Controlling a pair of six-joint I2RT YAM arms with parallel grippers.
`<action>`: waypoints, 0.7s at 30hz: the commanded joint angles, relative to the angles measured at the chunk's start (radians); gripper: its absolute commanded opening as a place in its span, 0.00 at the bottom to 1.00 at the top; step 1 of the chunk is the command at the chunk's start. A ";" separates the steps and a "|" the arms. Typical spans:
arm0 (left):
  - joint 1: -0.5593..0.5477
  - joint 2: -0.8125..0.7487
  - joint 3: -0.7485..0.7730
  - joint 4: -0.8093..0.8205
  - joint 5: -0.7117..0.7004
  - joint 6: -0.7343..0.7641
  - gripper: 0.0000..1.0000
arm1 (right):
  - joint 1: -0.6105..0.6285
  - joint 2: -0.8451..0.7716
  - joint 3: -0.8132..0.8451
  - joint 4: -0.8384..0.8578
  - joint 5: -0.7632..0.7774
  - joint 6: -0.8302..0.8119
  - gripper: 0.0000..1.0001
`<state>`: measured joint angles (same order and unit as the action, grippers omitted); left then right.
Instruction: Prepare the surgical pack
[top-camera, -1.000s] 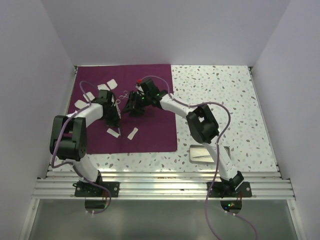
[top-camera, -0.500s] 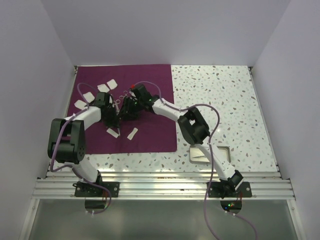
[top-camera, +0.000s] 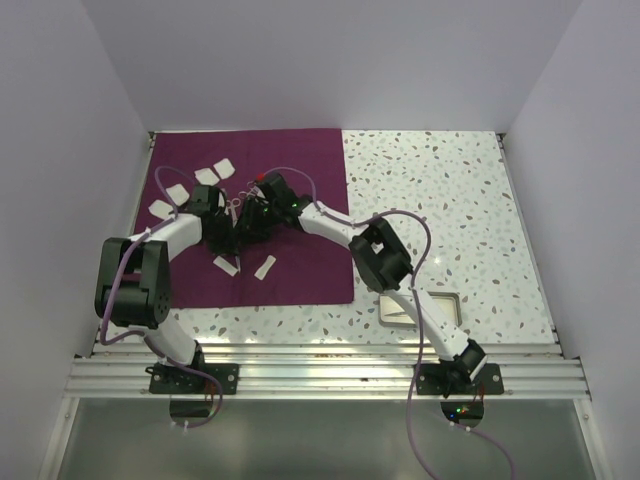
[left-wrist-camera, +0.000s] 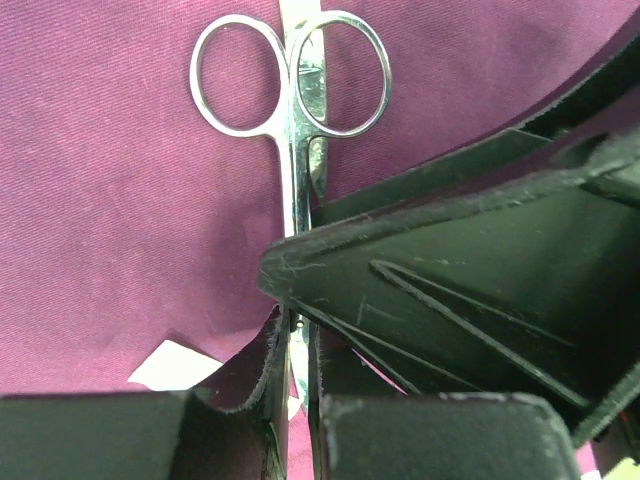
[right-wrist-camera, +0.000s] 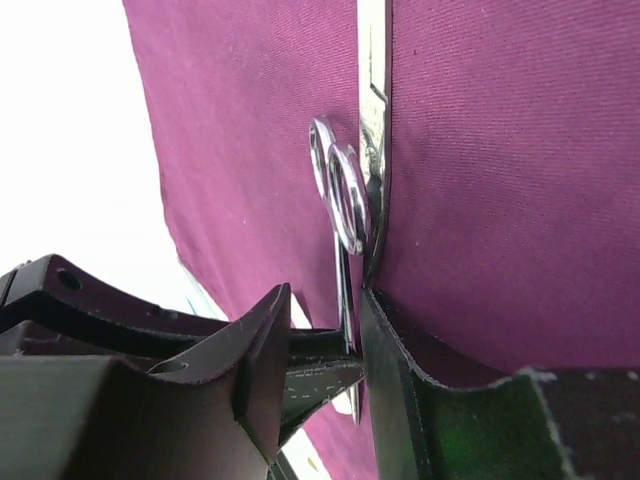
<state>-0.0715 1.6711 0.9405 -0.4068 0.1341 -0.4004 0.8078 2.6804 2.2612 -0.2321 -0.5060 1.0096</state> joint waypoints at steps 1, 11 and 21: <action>0.002 -0.002 -0.029 -0.007 0.041 0.018 0.00 | 0.025 0.018 0.061 0.025 0.006 0.017 0.38; 0.002 -0.027 -0.029 -0.009 0.058 0.026 0.00 | 0.036 0.053 0.107 0.031 -0.008 0.023 0.15; 0.001 -0.080 0.026 -0.046 0.078 0.034 0.13 | 0.015 -0.069 0.031 0.005 -0.005 -0.039 0.00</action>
<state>-0.0608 1.6436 0.9348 -0.4297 0.1368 -0.3805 0.8135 2.7159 2.3016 -0.2329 -0.5148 0.9878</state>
